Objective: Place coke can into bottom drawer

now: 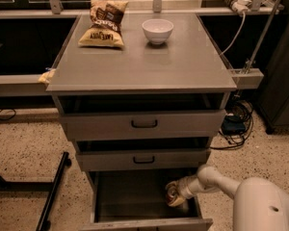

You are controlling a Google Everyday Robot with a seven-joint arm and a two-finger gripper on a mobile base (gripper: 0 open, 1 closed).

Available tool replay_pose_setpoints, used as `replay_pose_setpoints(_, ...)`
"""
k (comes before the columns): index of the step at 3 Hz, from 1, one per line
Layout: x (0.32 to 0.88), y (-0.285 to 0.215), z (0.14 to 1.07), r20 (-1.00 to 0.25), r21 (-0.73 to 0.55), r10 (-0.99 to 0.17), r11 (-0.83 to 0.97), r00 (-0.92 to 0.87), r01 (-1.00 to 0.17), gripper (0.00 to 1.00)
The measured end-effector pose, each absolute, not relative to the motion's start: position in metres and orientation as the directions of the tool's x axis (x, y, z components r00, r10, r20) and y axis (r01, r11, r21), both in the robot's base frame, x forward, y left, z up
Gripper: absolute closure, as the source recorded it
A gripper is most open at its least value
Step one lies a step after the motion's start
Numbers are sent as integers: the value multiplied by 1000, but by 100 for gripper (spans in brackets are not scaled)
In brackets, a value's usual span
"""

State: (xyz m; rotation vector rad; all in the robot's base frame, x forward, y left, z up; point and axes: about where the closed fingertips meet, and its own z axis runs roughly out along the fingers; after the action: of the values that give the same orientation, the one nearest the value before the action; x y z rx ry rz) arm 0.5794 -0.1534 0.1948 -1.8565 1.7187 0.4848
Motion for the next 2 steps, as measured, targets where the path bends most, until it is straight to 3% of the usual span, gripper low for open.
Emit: replay_pose_setpoints(2,574,-164,167,-634,-139,-766,-21,105,-990,100)
